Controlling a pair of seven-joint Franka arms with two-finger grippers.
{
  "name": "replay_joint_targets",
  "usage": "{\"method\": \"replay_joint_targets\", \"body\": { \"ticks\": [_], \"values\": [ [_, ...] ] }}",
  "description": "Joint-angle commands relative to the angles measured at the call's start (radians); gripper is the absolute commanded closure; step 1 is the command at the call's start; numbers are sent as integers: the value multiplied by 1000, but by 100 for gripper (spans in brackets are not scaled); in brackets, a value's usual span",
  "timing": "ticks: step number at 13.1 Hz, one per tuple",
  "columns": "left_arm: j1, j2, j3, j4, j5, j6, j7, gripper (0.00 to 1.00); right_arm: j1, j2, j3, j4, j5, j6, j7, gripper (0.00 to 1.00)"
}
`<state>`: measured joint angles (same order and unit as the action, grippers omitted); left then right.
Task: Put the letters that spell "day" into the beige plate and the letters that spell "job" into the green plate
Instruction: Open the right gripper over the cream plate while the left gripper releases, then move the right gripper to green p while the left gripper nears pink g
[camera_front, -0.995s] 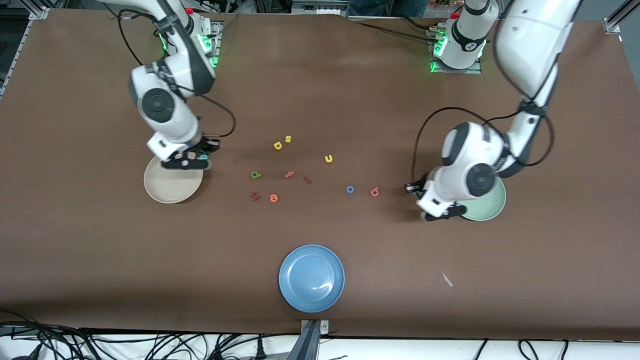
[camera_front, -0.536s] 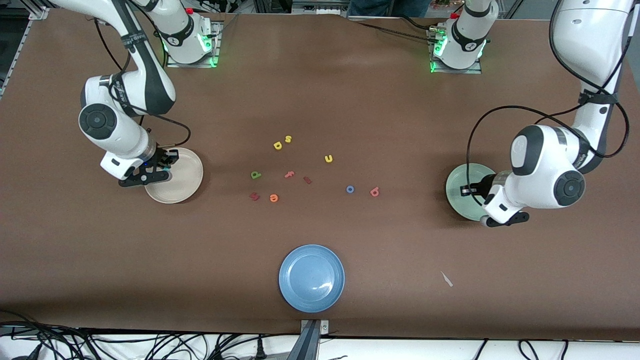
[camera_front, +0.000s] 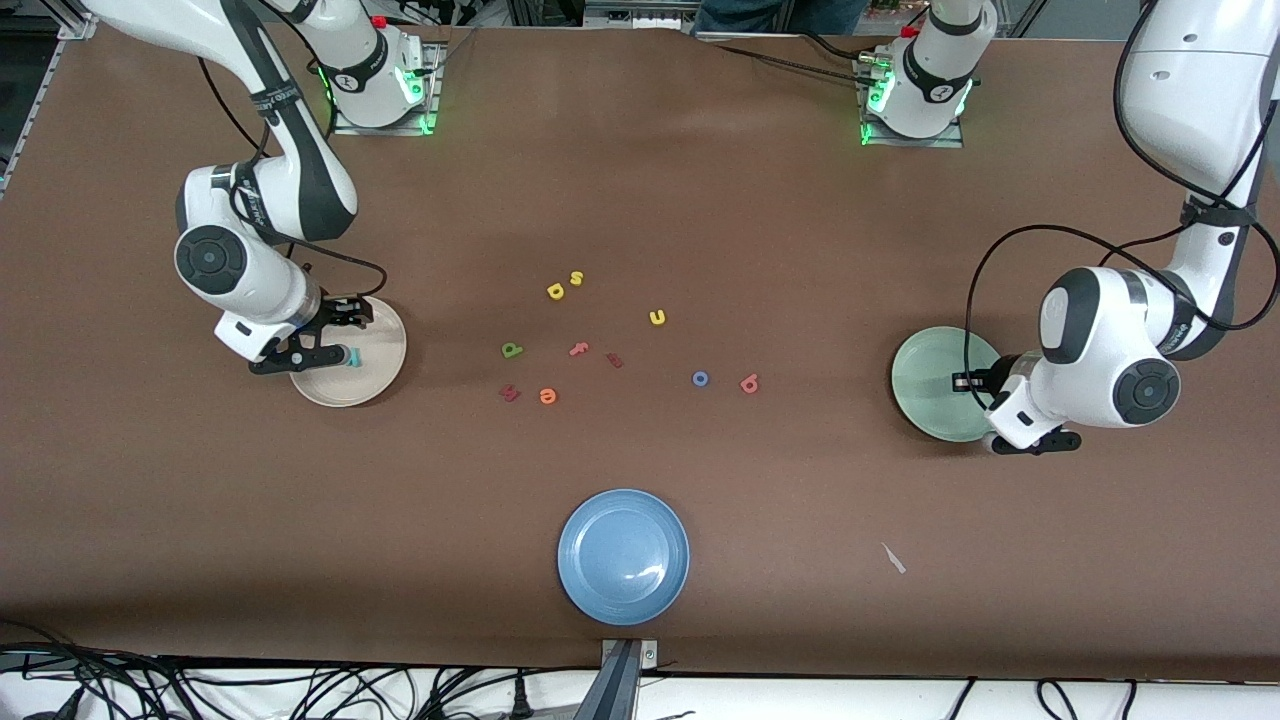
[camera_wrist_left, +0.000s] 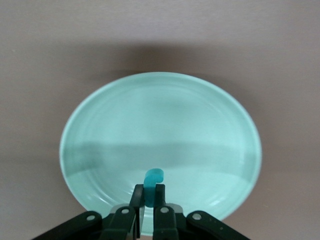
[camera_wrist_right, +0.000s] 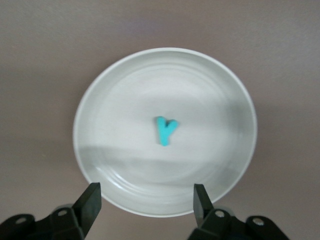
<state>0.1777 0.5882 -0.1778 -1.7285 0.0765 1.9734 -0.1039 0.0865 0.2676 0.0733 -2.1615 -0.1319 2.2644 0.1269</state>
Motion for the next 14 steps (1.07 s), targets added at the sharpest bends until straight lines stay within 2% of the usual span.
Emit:
{"method": "replay_joint_targets", "body": {
  "ticks": [1, 2, 3, 4, 6, 11, 14],
  "values": [
    [9, 25, -8, 10, 32, 25, 21, 100, 7, 17, 113, 20, 9, 6, 201, 14],
    [9, 27, -9, 12, 29, 25, 20, 86, 24, 27, 143, 38, 12, 9, 247, 14],
    [12, 25, -9, 20, 14, 25, 12, 21, 66, 50, 149, 66, 14, 10, 313, 14],
    [6, 19, -11, 47, 11, 15, -3, 0, 96, 79, 151, 95, 14, 12, 380, 14],
    [-15, 4, -35, 63, -20, 8, -95, 0, 137, 119, 151, 118, 14, 59, 494, 14],
    [-47, 8, -242, 96, -47, 22, -512, 1, 203, 220, 149, 117, 11, 268, 672, 14],
    [-171, 60, -246, 121, -47, 100, -702, 1, 226, 235, 149, 115, 8, 300, 752, 14]
  ]
}}
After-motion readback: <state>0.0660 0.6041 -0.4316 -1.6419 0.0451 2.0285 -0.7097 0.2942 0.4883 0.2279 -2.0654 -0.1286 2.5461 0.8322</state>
